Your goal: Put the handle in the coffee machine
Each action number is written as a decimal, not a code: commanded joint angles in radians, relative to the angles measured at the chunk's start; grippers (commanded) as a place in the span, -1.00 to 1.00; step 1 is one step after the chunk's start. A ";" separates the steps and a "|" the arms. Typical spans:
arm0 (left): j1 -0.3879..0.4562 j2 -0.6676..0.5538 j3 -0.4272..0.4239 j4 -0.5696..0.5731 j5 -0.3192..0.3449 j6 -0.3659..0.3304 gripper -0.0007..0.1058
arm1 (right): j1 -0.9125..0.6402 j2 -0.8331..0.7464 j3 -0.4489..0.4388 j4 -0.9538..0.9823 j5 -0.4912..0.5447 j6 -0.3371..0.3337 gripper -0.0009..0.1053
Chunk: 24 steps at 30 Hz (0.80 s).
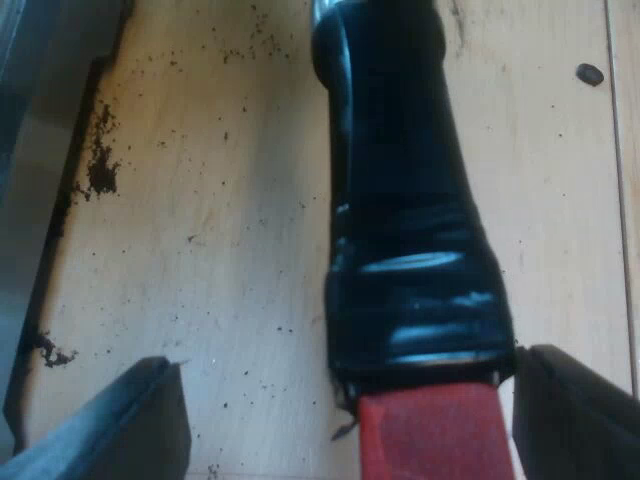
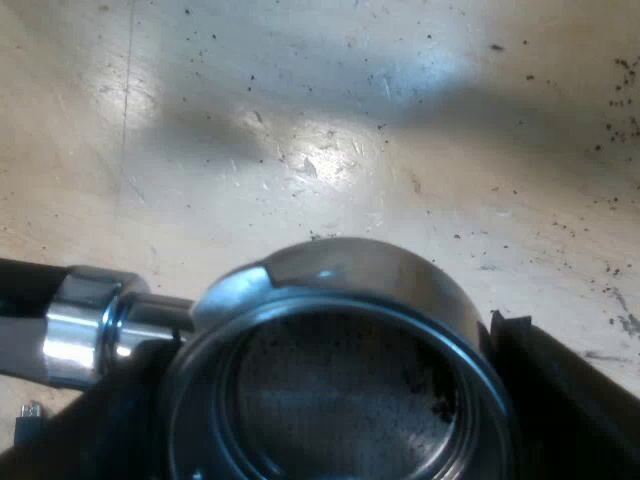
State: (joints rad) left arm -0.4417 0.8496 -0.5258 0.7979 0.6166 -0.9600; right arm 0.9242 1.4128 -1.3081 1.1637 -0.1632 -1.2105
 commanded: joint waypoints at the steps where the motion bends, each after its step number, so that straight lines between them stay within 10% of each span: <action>1: 0.000 -0.001 -0.002 -0.013 0.009 0.003 0.19 | -0.003 -0.021 -0.017 0.004 -0.021 -0.005 -0.98; 6: 0.000 -0.001 -0.002 -0.006 0.002 0.003 -0.23 | -0.003 -0.021 -0.017 0.002 -0.021 -0.005 -0.98; 13: 0.000 -0.001 -0.002 0.002 -0.020 0.003 -0.30 | -0.003 -0.021 -0.017 0.002 -0.021 -0.005 -0.98; 19: 0.000 -0.001 -0.002 0.012 -0.020 0.009 -0.98 | -0.003 -0.021 -0.017 -0.004 -0.021 -0.005 -0.98; 24: 0.000 -0.001 -0.002 0.012 -0.020 0.011 -0.98 | -0.003 -0.021 -0.017 -0.035 -0.008 -0.005 -0.98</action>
State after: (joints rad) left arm -0.4417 0.8496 -0.5258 0.8125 0.6055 -0.9571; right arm 0.9232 1.4128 -1.3081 1.1457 -0.1457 -1.2004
